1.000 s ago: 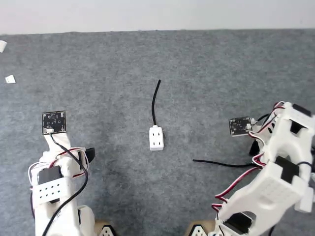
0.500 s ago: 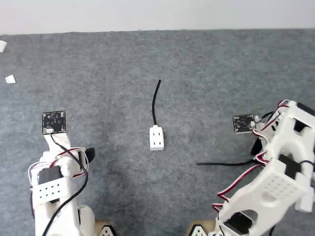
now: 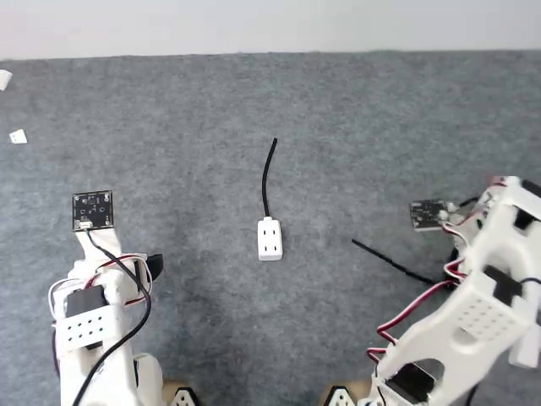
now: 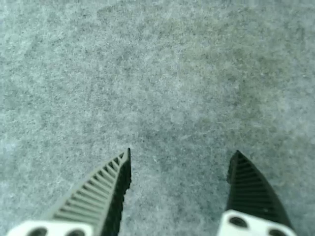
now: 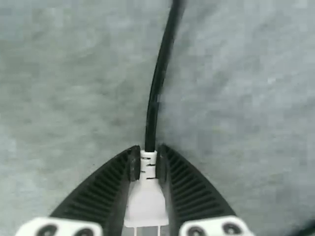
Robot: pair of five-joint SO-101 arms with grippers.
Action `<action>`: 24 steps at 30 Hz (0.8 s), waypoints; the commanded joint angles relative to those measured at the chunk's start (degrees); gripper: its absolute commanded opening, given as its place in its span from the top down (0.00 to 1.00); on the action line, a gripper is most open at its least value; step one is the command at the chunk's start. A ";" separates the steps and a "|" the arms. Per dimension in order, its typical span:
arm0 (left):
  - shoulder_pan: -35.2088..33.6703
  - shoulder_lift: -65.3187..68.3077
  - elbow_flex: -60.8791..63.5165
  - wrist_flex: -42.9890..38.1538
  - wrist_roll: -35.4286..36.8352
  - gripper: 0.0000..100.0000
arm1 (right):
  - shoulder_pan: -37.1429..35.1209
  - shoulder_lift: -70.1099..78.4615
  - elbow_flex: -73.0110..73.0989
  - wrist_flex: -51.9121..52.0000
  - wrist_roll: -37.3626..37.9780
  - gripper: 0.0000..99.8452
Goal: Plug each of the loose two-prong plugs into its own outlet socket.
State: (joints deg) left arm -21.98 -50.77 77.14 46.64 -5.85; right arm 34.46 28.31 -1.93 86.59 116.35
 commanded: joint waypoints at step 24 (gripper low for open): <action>0.09 -1.05 -0.48 -1.05 0.00 0.70 | -17.27 -44.35 27.52 -25.54 -102.77 0.99</action>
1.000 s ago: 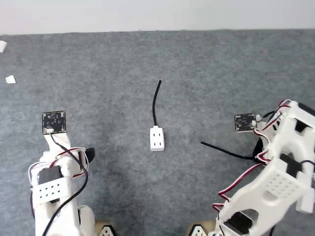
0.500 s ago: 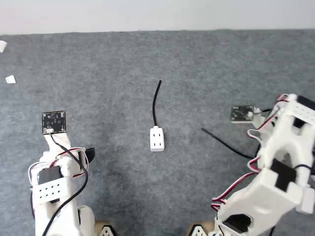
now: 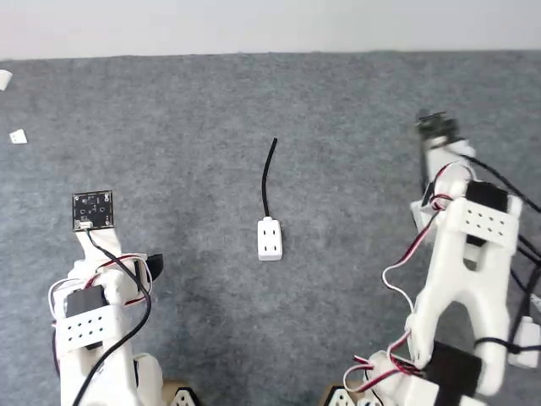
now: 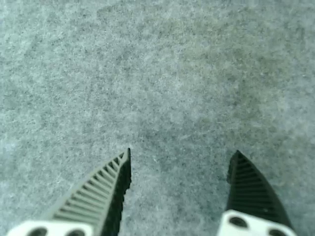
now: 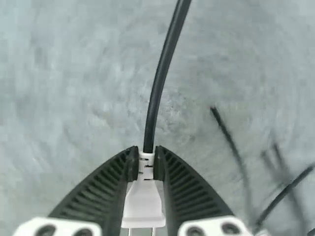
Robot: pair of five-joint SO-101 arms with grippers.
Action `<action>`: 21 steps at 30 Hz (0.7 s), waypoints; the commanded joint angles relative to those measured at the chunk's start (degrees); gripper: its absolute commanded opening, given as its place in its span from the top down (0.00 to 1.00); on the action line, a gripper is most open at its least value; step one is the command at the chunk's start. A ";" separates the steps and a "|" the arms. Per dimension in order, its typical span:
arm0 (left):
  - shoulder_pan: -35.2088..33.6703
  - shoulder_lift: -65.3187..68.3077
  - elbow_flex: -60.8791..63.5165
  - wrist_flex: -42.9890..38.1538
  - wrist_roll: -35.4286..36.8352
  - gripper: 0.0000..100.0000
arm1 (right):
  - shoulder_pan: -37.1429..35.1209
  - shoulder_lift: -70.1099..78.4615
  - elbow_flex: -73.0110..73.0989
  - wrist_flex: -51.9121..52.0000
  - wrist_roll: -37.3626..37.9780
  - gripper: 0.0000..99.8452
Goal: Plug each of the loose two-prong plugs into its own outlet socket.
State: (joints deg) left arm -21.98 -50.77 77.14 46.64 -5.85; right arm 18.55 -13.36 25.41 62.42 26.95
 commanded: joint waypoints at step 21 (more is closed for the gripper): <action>0.35 -0.53 -0.75 -1.05 0.44 0.70 | -17.80 2.15 13.45 -18.59 -12.66 0.99</action>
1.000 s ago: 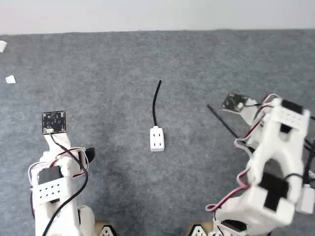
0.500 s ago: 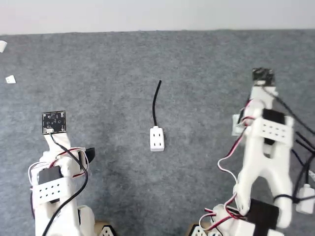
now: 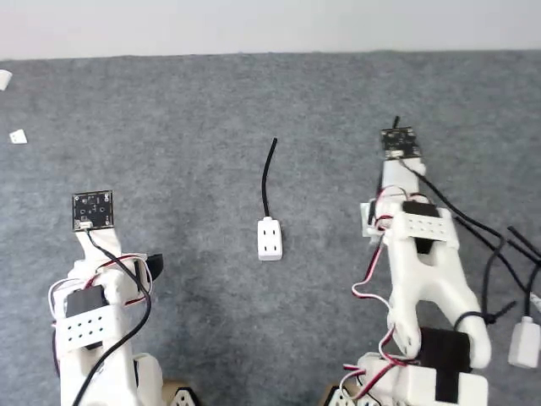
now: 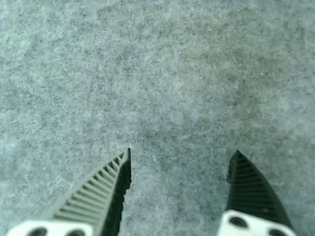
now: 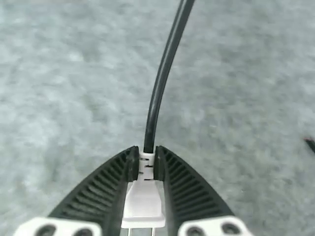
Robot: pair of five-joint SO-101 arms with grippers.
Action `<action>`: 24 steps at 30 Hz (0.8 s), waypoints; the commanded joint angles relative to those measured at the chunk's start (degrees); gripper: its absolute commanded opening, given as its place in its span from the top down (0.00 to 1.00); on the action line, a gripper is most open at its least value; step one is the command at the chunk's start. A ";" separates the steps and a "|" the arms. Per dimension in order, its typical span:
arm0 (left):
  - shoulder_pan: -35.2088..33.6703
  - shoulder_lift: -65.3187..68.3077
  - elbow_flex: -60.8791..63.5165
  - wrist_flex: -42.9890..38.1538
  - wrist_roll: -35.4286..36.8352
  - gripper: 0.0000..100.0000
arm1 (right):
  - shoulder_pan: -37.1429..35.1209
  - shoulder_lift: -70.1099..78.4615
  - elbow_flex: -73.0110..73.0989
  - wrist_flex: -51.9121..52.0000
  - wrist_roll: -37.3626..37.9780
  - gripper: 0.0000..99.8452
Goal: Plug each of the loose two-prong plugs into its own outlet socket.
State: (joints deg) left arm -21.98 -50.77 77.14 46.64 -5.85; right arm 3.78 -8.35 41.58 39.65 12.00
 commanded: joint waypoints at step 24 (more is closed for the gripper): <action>3.87 35.52 -23.78 8.09 -9.67 0.70 | -41.10 -31.60 -7.38 22.90 -4.13 0.99</action>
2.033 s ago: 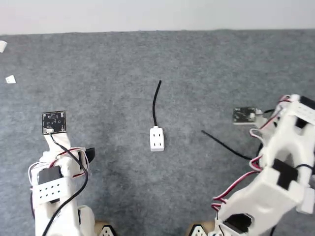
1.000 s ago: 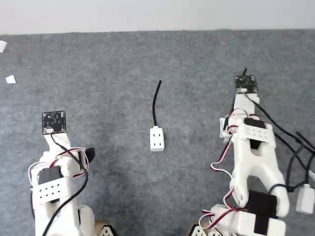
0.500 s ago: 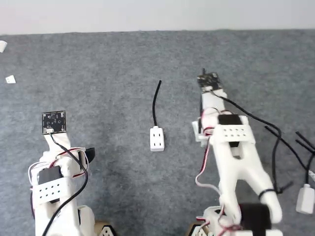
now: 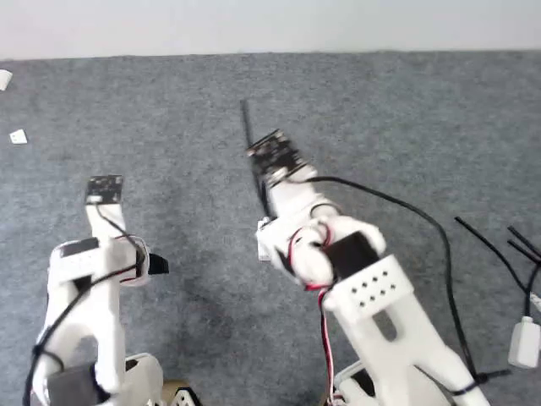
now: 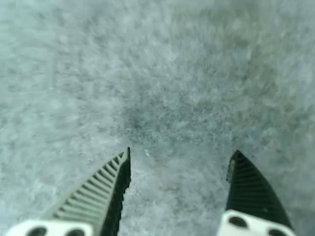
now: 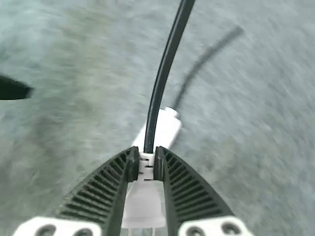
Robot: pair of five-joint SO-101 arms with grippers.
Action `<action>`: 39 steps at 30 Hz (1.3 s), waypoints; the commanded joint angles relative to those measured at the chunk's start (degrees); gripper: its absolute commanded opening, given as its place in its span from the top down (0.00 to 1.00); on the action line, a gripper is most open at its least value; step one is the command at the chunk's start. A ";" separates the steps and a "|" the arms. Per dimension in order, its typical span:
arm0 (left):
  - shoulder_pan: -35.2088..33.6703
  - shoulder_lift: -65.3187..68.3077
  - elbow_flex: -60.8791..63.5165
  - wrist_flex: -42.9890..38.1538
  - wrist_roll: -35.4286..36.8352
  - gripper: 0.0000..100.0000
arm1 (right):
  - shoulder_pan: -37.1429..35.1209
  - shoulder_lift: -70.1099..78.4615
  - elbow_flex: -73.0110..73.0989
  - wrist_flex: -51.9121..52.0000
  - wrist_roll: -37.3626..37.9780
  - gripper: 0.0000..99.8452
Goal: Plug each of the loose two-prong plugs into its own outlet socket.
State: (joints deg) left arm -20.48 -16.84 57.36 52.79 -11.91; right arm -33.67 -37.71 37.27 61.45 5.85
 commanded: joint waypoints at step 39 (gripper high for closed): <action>31.47 -30.42 15.34 9.67 -20.04 0.70 | -14.11 -2.51 5.01 -1.01 4.04 0.99</action>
State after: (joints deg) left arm 10.37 -43.56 72.92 61.76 -32.57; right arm -47.91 -39.03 42.81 61.54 9.54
